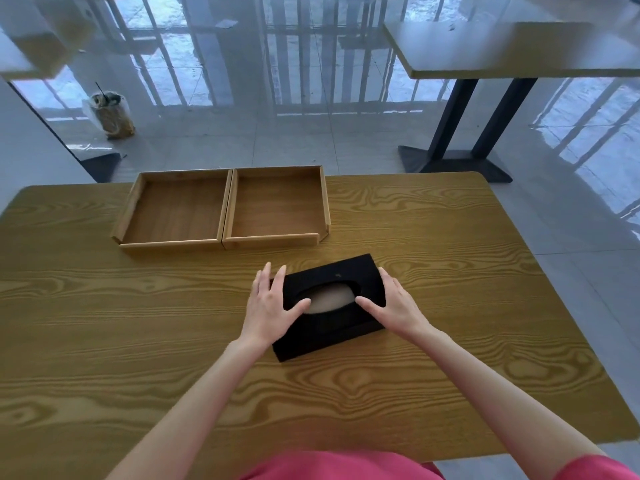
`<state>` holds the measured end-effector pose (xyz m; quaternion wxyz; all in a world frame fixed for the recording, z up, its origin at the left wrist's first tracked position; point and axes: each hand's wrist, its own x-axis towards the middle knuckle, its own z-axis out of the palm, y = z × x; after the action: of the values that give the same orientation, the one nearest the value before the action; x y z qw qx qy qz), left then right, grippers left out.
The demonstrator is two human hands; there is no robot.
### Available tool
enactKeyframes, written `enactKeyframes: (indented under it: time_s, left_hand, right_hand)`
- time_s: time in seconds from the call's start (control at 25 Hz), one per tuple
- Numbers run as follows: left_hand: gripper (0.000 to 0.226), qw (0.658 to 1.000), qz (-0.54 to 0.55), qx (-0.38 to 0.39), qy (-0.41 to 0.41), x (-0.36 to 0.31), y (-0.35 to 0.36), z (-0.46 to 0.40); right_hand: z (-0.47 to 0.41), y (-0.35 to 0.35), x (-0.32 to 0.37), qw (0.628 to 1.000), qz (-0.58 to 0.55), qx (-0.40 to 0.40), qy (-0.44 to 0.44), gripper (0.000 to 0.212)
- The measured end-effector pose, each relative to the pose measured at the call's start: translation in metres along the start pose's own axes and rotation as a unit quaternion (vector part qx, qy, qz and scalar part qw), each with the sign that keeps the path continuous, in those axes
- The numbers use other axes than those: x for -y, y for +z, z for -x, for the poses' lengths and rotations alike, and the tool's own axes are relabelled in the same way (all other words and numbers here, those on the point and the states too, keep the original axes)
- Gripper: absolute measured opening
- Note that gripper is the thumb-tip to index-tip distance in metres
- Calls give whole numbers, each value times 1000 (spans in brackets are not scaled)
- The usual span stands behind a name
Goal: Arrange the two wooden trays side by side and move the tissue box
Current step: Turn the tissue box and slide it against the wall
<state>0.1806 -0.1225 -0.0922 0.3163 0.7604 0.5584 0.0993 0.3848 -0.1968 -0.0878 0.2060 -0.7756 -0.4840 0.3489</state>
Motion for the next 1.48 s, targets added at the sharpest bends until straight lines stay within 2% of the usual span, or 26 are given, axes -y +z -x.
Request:
enactKeyframes:
  time_s: [0.08, 0.32, 0.64, 0.84, 1.04, 1.12, 1.28, 1.48]
  left_hand:
    - [93, 994, 102, 16, -26, 4, 3, 15]
    - [103, 978, 201, 28, -39, 15, 17, 49]
    - [109, 966, 245, 53, -59, 28, 10, 55]
    - [100, 959, 268, 62, -72, 48, -13, 58]
    - [90, 948, 300, 48, -97, 96, -51, 54]
    - [83, 945, 309, 42, -97, 117, -69, 54]
    - [76, 937, 333, 47, -90, 157, -104, 55]
    - [75, 929, 355, 37, -97, 200, -151, 54]
  right_hand:
    - [4, 0, -8, 999, -36, 28, -21, 90]
    - [12, 1, -14, 993, -91, 66, -39, 107]
    - [29, 16, -13, 995, -91, 18, -31, 109]
    - [37, 39, 9, 995, -95, 2, -14, 110]
    - [36, 73, 55, 993, -111, -8, -31, 104]
    - [32, 86, 75, 990, -141, -6, -18, 94]
    - [27, 121, 120, 980, -191, -51, 5, 74]
    - [21, 163, 175, 971, -225, -77, 10, 67]
